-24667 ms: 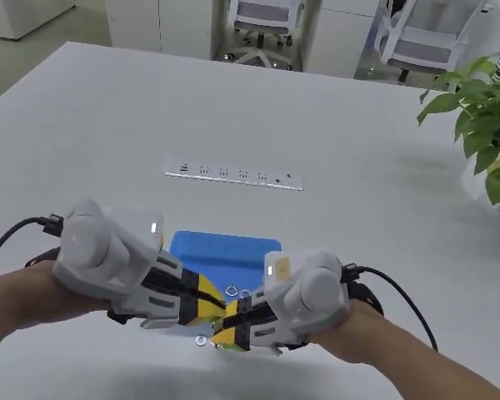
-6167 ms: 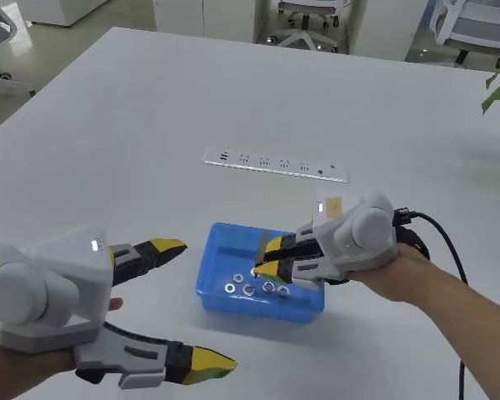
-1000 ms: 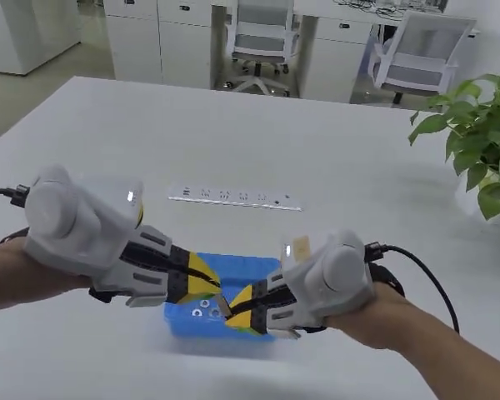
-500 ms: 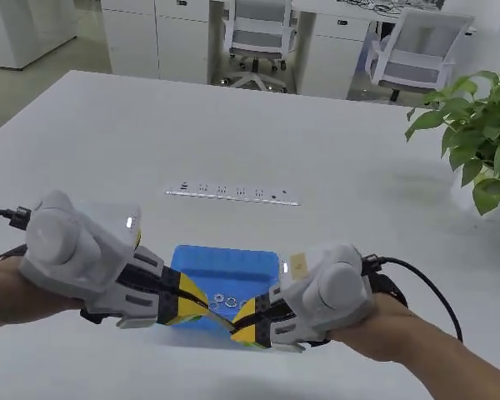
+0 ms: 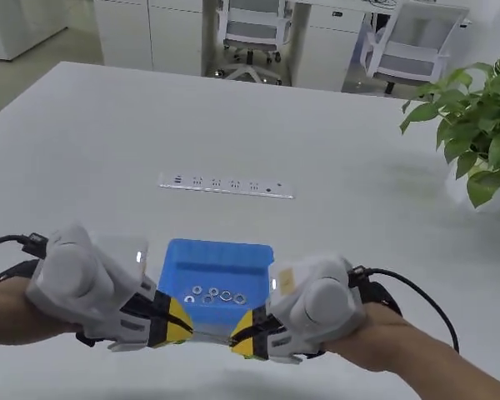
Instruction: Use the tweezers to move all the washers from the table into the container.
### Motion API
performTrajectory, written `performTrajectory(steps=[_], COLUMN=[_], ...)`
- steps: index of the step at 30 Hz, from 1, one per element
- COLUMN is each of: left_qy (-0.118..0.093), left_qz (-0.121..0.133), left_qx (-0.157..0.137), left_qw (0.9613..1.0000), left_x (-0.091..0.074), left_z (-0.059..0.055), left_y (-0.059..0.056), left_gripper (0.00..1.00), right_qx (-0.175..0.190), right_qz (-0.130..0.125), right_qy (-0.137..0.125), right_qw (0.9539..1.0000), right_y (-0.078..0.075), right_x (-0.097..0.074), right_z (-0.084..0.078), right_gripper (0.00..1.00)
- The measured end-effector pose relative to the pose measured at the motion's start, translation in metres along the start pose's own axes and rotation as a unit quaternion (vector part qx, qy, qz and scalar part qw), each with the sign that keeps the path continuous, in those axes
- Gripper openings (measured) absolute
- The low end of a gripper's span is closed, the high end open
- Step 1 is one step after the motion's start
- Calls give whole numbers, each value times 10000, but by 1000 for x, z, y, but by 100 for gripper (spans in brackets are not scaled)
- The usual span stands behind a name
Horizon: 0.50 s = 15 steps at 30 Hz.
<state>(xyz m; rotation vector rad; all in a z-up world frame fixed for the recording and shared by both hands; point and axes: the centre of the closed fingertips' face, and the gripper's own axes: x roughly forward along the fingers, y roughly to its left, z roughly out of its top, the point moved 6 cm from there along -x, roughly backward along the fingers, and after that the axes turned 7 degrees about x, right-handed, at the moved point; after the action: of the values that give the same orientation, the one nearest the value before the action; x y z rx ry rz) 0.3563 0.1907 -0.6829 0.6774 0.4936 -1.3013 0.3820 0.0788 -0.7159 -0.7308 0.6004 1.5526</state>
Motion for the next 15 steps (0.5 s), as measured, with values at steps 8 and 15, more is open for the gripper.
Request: performTrajectory(steps=[8,15], left_qy=[341,585], left_qz=[-38,-128], left_qx=[70,94], left_qw=[9994,9982], left_x=[12,24], left_z=[-16,-30], left_y=[-2,-6], left_gripper=[5,5], right_qx=[36,59], right_qz=[-14,36], right_qy=[105,189], right_qw=[9999,9998], right_y=[1,4], right_x=[9,17], right_z=[-6,-12], right_gripper=[7,7])
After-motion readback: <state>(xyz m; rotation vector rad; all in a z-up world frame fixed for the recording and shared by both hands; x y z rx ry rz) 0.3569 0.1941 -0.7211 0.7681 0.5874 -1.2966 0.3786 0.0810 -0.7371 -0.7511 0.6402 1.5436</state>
